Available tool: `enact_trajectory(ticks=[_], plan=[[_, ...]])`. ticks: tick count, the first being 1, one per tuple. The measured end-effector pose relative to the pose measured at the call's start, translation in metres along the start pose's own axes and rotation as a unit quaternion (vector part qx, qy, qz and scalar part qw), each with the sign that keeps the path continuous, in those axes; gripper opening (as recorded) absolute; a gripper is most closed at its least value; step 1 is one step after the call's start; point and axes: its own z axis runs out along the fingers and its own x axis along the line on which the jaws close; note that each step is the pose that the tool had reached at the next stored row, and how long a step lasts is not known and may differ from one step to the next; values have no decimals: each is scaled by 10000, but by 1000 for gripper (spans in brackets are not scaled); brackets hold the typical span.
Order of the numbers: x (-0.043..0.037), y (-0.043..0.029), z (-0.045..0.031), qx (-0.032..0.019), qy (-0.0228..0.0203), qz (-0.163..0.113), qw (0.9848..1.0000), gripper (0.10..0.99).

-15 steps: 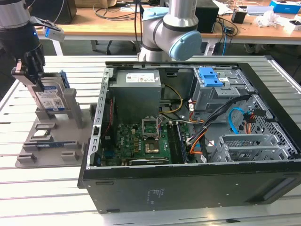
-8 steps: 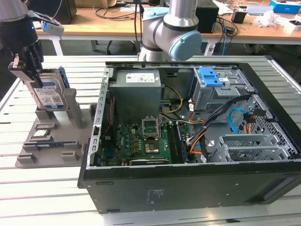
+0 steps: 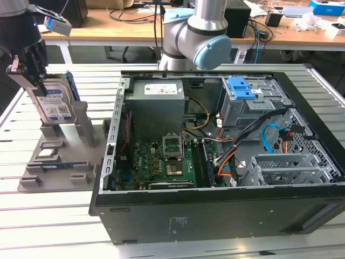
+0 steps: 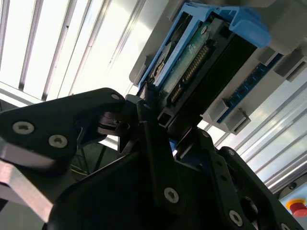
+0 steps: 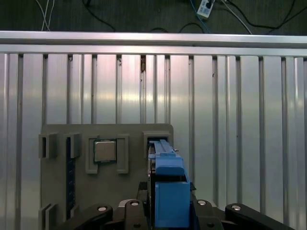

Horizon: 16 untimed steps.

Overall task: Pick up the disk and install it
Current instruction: 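Pick up the disk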

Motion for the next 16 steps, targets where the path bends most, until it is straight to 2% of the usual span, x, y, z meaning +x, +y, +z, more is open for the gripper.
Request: enact_trajectory(ticks=[16], plan=[[-21, 14, -328, 0, 0, -1, 10000, 365]])
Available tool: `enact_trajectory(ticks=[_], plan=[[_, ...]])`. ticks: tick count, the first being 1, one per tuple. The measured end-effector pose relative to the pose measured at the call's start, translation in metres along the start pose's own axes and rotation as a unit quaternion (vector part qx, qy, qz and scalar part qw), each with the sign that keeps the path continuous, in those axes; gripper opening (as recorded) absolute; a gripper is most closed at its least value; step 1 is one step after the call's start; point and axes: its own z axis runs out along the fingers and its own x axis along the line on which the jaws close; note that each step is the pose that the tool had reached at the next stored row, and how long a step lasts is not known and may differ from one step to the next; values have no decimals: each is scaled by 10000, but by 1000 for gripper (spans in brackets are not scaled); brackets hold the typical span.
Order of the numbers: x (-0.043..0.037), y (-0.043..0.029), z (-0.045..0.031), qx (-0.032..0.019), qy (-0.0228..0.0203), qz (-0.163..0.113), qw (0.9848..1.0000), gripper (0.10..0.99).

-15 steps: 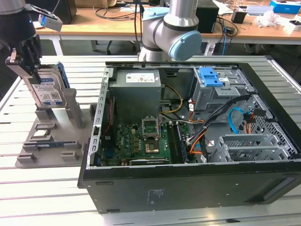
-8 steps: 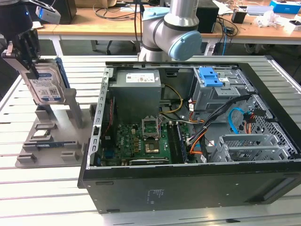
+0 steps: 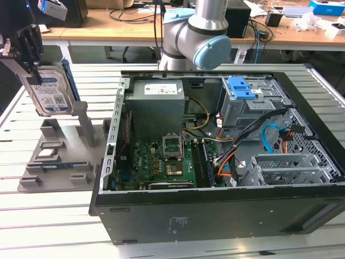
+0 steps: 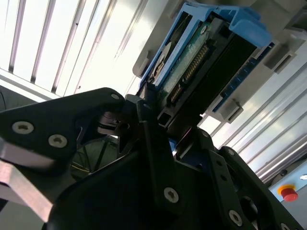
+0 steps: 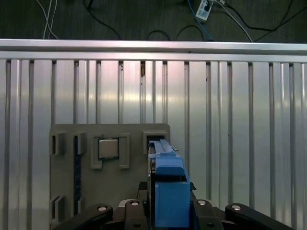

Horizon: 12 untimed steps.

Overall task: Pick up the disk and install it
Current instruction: 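Pick up the disk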

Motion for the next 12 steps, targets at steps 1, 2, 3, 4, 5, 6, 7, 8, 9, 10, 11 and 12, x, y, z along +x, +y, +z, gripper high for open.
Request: enact_trajectory(ticks=[1, 2, 3, 4, 5, 6, 7, 8, 9, 10, 11, 12], plan=[[-1, 1, -25, 0, 0, 0, 10000, 365], [-3, 3, -62, 0, 0, 0, 10000, 365], [-4, 4, -83, 0, 0, 0, 10000, 365], [-5, 5, -100, 0, 0, 0, 10000, 365], [-6, 5, -120, 0, 0, 0, 10000, 365], [-7, 6, -135, 0, 0, -1, 10000, 365], [-8, 7, -162, 0, 0, -1, 10000, 365], [-9, 8, -186, 0, 0, -1, 10000, 365], [-11, 9, -211, 0, 0, -1, 10000, 365], [-12, 10, -233, 0, 0, -1, 10000, 365], [-12, 11, -246, 0, 0, -1, 10000, 365], [-13, 12, -262, 0, 0, -1, 10000, 365]])
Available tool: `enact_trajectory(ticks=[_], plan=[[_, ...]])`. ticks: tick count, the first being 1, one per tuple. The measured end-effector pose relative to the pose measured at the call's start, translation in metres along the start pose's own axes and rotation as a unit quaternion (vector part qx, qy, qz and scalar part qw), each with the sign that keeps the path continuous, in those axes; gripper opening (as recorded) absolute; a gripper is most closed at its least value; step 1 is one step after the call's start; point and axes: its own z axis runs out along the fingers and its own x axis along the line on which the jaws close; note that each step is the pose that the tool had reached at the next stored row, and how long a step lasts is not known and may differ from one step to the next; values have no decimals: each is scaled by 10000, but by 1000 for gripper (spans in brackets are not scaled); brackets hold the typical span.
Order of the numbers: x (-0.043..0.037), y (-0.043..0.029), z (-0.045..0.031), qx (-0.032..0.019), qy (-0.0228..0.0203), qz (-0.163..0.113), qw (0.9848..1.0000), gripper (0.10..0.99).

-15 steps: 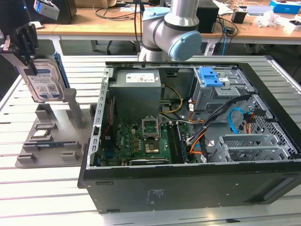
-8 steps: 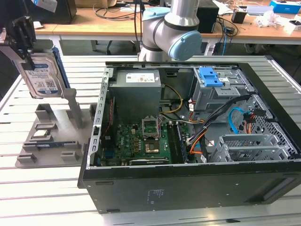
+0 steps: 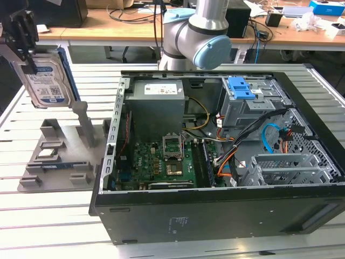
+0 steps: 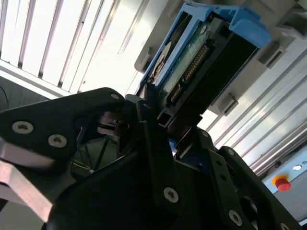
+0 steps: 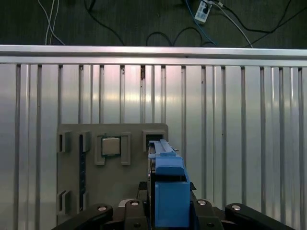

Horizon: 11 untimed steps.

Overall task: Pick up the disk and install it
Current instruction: 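Pick up the disk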

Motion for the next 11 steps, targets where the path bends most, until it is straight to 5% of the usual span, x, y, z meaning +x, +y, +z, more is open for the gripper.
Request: enact_trajectory(ticks=[11], plan=[[-11, 12, -272, 1, 0, -1, 10000, 365]])
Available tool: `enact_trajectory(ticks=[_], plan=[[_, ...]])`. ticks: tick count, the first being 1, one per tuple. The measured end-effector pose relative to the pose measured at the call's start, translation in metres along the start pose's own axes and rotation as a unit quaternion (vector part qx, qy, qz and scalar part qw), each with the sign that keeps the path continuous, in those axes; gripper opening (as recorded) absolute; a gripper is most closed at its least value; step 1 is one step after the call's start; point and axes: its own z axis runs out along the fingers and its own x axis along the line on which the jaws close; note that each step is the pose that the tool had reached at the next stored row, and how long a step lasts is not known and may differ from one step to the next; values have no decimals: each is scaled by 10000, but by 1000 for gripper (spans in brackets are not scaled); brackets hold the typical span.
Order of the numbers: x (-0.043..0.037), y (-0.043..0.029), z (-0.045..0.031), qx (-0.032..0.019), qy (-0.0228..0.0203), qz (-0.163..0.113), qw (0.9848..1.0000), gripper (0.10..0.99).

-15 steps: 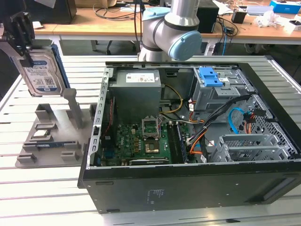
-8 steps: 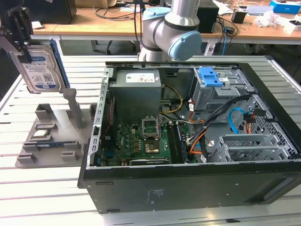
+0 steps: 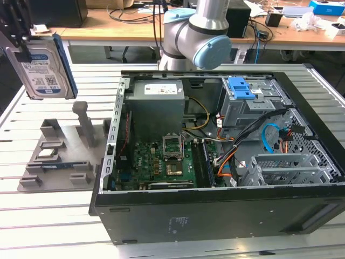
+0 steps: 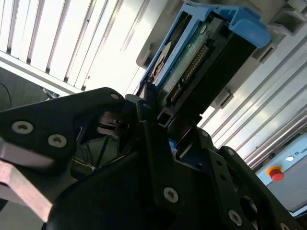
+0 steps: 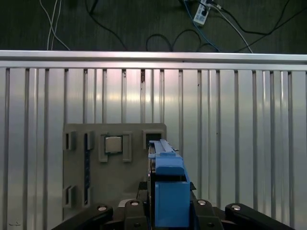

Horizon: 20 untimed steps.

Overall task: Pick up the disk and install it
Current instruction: 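Pick up the disk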

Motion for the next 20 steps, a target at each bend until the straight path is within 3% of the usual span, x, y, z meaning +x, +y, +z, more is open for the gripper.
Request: enact_trajectory(ticks=[14, 16, 20], plan=[[-15, 15, -336, 0, 0, 0, 10000, 365], [-19, 19, -434, 0, 0, 0, 10000, 365], [-21, 22, -509, 0, 0, 0, 10000, 365]])
